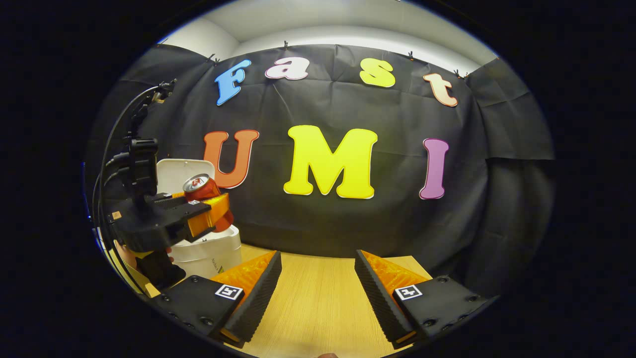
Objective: Press the lid of the desktop garbage bin to open it, pick up the crumpled paper on the desktop and throw it into the bin, then pick up the pop can on the desktop and drop it into the bin, and finally close the garbage bin lid.
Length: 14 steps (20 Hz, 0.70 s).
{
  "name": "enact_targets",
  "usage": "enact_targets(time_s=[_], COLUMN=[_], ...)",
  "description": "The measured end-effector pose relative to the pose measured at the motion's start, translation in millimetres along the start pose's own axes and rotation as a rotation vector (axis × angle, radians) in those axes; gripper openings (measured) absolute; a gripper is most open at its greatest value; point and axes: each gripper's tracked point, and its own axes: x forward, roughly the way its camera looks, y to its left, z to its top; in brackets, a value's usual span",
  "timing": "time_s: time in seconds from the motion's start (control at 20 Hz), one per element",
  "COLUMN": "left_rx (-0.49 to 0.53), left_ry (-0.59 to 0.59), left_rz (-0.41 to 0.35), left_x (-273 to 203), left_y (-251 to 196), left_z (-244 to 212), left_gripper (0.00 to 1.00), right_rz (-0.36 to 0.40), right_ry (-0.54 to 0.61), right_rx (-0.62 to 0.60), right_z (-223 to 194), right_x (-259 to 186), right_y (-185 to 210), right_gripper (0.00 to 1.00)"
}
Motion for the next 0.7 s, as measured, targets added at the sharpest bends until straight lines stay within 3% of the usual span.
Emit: enact_targets(time_s=[0.25,0.7], left_rx=[-0.002,0.027], left_ry=[0.014,0.040], left_rz=[0.112,0.197], left_x=[0,1], left_y=[48,80], left_z=[-4,-12], left_gripper=[0.81,0.82], right_rz=[0.032,0.043], right_ry=[0.017,0.030], right_rx=[-0.007,-0.014], right_z=[-5,-16], right_x=[5,1], right_y=[10,11], right_gripper=[0.94,0.94])
